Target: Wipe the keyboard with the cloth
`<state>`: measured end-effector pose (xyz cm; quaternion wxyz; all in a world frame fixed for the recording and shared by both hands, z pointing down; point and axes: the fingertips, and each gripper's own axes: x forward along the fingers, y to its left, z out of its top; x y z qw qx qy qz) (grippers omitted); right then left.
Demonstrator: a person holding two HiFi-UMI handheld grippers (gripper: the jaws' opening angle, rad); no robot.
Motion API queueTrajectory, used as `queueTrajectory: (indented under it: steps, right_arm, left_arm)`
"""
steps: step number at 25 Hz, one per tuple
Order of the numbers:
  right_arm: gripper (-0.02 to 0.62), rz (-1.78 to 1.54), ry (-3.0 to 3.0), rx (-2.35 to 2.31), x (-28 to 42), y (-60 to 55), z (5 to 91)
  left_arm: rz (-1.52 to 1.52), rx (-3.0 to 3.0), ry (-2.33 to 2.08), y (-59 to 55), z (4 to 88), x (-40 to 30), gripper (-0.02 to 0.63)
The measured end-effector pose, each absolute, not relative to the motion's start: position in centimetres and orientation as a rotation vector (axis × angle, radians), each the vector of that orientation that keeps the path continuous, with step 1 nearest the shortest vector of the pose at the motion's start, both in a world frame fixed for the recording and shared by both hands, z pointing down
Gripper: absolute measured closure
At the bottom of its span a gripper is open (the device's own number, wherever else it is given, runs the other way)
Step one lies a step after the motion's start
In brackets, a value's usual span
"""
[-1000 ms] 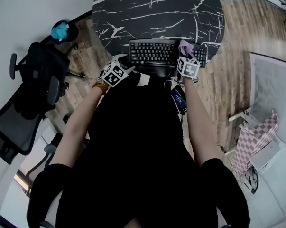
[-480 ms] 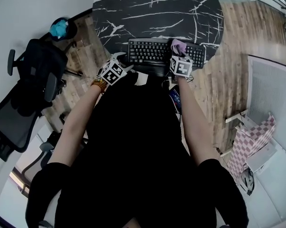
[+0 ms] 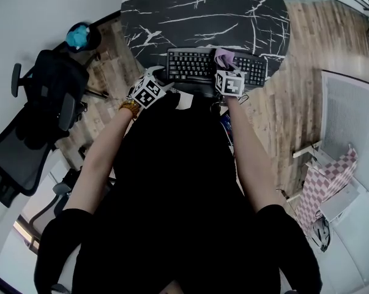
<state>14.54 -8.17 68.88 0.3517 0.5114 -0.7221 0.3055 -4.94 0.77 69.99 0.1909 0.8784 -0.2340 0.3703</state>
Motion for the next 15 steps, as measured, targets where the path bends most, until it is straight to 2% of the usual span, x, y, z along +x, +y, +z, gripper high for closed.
queueTrajectory:
  steps: [15]
  right_arm:
    - [0.526, 0.601, -1.963, 1.114, 7.5, -7.3, 68.4]
  left_arm:
    - [1.045, 2.465, -0.661, 0.8, 69.8, -4.9, 0.345]
